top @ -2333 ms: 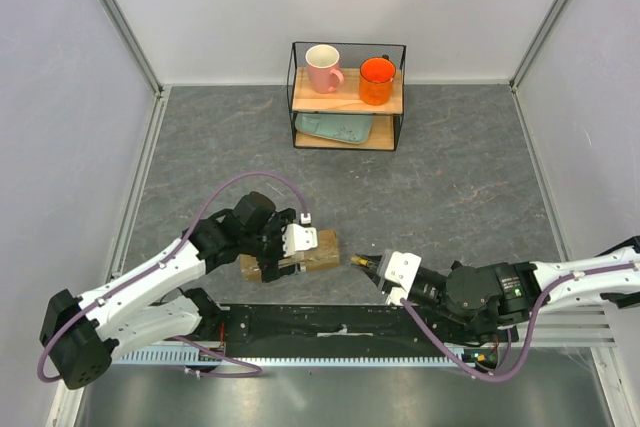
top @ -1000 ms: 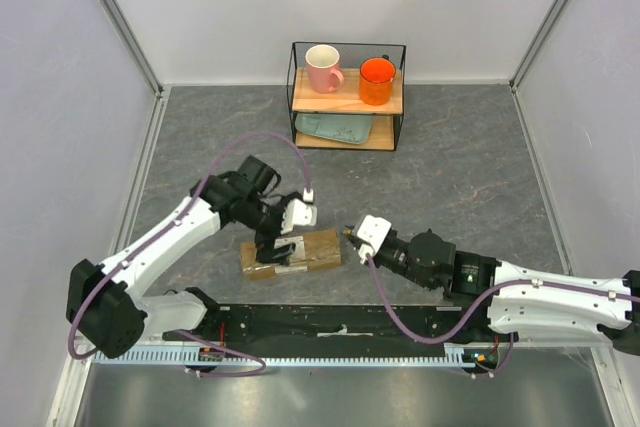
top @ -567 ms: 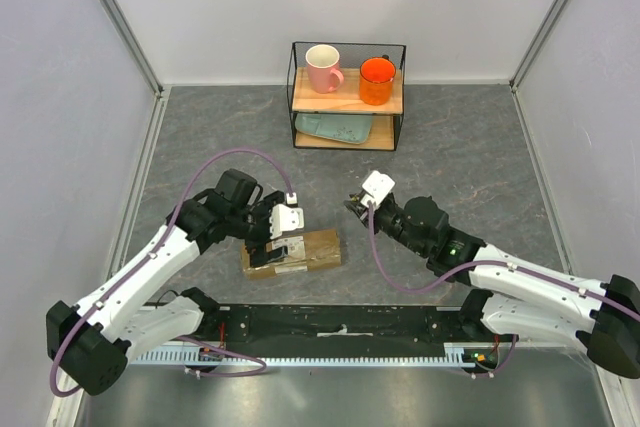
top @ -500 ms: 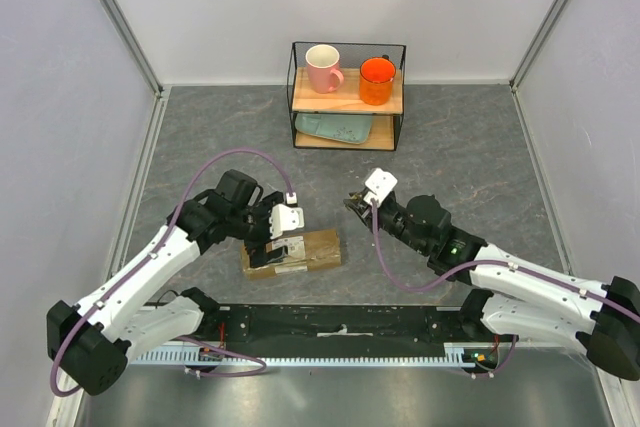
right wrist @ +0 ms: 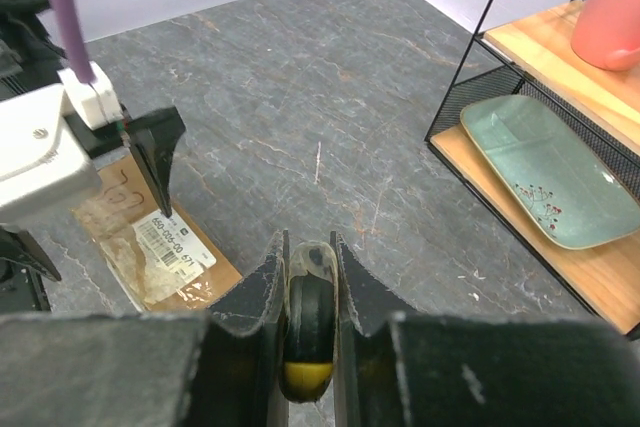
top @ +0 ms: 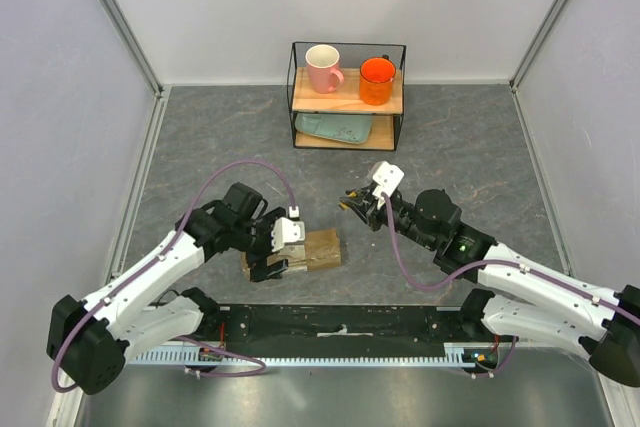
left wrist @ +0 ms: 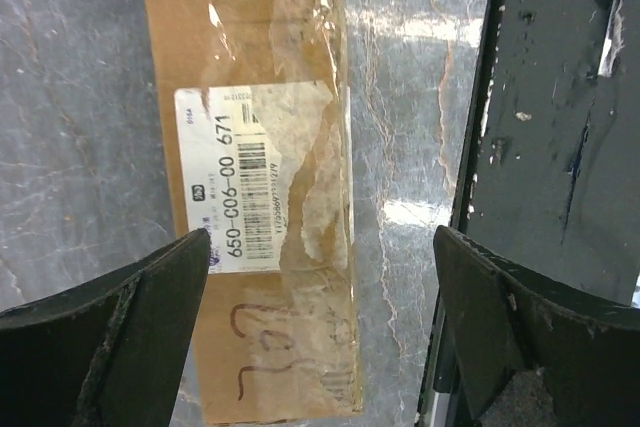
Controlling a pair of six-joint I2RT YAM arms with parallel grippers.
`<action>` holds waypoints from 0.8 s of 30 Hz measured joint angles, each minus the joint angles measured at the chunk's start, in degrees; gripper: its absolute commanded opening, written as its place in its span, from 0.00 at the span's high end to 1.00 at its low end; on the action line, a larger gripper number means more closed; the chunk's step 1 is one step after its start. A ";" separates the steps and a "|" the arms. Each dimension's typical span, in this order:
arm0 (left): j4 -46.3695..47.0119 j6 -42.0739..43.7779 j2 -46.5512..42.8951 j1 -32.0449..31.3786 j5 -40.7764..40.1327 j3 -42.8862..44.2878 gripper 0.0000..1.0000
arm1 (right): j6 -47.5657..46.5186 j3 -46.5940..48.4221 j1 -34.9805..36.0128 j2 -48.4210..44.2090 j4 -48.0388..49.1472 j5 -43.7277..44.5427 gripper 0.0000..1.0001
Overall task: Unpack the express box
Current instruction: Adjust the express box at the center of the board.
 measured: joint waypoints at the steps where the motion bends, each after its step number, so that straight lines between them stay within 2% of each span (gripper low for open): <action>1: 0.46 0.00 0.24 -0.02 -0.11 -0.68 0.01 | 0.02 0.26 0.00 -0.20 -0.52 -0.26 1.00; 17: 11.87 0.28 8.13 -0.28 -3.08 -1.68 0.01 | -0.04 1.57 0.00 -3.61 -5.44 -3.04 1.00; 23: 11.10 2.71 12.04 -0.22 -1.14 -0.20 0.01 | -0.35 1.57 0.00 -6.67 -7.69 -5.53 1.00; 24: 10.62 3.52 12.09 -0.24 -0.50 -0.07 0.03 | -0.35 1.57 0.00 -7.17 -8.15 -6.12 1.00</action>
